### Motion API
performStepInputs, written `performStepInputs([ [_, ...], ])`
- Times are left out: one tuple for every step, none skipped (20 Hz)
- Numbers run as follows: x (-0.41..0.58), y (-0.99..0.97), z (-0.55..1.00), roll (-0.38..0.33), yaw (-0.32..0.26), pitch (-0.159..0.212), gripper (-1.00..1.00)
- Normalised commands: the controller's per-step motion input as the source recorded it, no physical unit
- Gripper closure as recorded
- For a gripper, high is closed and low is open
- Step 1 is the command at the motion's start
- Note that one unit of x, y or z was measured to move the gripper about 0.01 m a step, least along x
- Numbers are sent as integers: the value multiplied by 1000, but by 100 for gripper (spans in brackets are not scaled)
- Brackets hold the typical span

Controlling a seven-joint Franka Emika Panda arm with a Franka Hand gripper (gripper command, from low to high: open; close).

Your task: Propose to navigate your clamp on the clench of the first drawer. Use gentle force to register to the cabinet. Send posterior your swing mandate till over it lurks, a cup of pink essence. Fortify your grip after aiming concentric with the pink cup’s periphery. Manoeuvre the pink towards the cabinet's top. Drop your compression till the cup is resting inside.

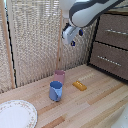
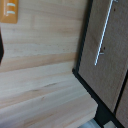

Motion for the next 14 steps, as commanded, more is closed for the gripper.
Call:
performStepInputs([
  [237, -26, 0, -375, 0, 0, -100],
  [223, -26, 0, -375, 0, 0, -100],
  [223, -23, 0, -375, 0, 0, -100],
  [223, -20, 0, -375, 0, 0, -100],
  [231, -14, 0, -375, 0, 0, -100],
  [240, -9, 0, -375, 0, 0, -100],
  [94, -66, 0, -375, -2, 0, -100],
  [0, -129, 23, -375, -36, 0, -100],
  [0, -126, 31, -375, -41, 0, -100],
  [0, -109, 80, -375, -45, 0, -100],
  [0, -94, 109, -375, -47, 0, -100],
  [0, -89, 131, -371, -55, 0, -100],
  [0, -103, 143, -366, -60, 0, -100],
  [0, -103, 146, -364, -62, 0, -100],
])
